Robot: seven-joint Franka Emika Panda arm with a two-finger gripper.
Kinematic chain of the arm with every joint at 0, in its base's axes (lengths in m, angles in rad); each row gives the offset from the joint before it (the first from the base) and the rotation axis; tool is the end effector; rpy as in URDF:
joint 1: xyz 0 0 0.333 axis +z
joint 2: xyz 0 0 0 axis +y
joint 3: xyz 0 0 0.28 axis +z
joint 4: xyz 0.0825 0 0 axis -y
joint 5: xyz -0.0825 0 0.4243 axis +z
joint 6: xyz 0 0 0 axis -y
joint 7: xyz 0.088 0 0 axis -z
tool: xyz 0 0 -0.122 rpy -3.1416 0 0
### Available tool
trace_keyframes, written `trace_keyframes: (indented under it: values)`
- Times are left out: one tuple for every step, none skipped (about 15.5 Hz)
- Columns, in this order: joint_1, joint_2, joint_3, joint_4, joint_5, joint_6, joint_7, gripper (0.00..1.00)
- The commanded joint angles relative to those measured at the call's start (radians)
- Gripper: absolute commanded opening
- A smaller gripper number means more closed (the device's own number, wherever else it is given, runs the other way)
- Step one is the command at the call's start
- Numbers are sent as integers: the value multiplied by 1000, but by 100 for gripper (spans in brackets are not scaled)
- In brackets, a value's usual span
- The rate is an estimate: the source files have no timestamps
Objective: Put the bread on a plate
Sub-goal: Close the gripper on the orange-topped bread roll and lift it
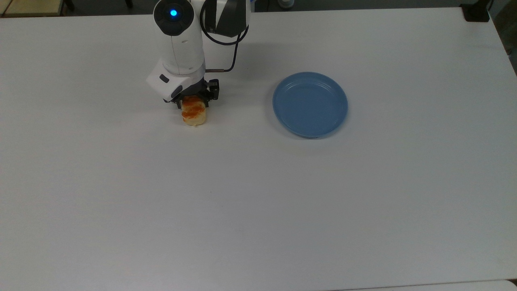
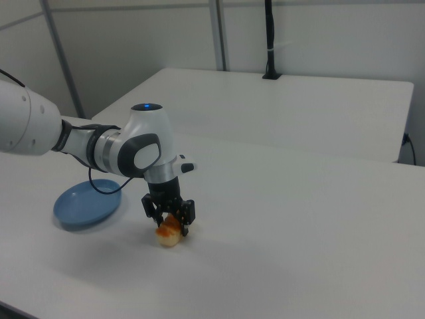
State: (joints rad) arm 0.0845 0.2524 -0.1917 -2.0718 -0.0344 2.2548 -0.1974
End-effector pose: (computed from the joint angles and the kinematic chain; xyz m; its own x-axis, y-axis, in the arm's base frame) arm 0.5918 -0.0665 0.2285 0.9903 0.1143 -0.0791 0.1190 -0.9912 0.0583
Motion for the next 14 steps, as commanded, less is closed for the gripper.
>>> trace_keyframes:
  values:
    - [18,-7,-6,-19,-13,26,-11,60]
    - [20,-7,-6,-19,-13,26,-11,56]
    - [21,-7,-6,-19,-13,25,-10,55]
    - [21,-10,-6,-19,-13,25,-10,53]
    - [21,-13,-6,-17,-13,22,-10,51]
    - [21,-15,-6,-16,-13,19,-10,50]
    - [21,-19,-6,-14,-13,17,-11,50]
    - [21,-22,-6,-11,-13,14,-10,50]
    - [21,-31,-8,-8,-13,11,-10,50]
    - [20,-42,-6,-7,-13,11,-10,50]
    - [20,-50,-6,-5,-12,9,-8,50]
    - [20,-65,-6,7,-10,5,-8,50]
    - [21,-68,-6,27,-7,-23,-7,50]
    - [23,-68,-5,59,-2,-59,-2,50]
